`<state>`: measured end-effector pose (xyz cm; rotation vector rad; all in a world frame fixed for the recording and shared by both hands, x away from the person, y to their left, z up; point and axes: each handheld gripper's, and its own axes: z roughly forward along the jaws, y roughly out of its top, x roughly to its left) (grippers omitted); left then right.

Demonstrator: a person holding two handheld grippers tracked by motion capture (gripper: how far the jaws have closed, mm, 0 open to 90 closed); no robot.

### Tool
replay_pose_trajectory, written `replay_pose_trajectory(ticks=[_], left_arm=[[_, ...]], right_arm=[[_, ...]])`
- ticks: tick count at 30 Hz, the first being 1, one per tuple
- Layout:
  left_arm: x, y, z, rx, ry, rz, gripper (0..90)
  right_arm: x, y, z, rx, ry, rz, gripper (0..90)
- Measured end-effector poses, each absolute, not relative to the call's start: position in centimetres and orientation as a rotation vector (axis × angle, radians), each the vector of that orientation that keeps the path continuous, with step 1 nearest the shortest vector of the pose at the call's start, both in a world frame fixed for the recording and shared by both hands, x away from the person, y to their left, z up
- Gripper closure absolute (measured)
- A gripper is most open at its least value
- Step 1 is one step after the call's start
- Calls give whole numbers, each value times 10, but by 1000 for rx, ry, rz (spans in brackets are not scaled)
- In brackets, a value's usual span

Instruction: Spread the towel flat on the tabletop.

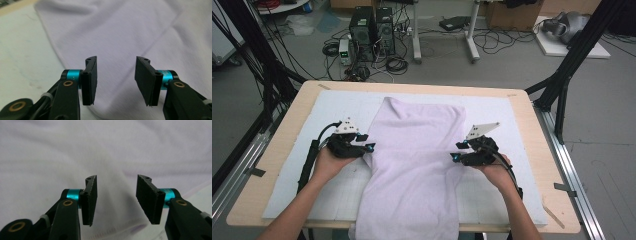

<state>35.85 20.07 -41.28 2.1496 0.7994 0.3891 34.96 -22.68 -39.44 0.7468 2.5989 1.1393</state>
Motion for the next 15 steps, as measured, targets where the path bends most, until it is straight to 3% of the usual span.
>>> replay_pose_trajectory(ticks=[3,7,10,14,15], left_arm=[[359,195,-421,2230,769,312,544],[358,188,-427,2288,717,324,831],[360,192,-427,2285,726,328,861],[364,208,-420,2211,798,369,856],[364,209,-418,2199,820,409,818]], right_arm=[[348,-223,-410,777,2678,1019,507],[345,-219,-418,716,2697,1024,741],[345,-219,-421,698,2720,992,824],[346,-225,-418,732,2665,1005,828],[347,-226,-417,741,2647,1021,825]])
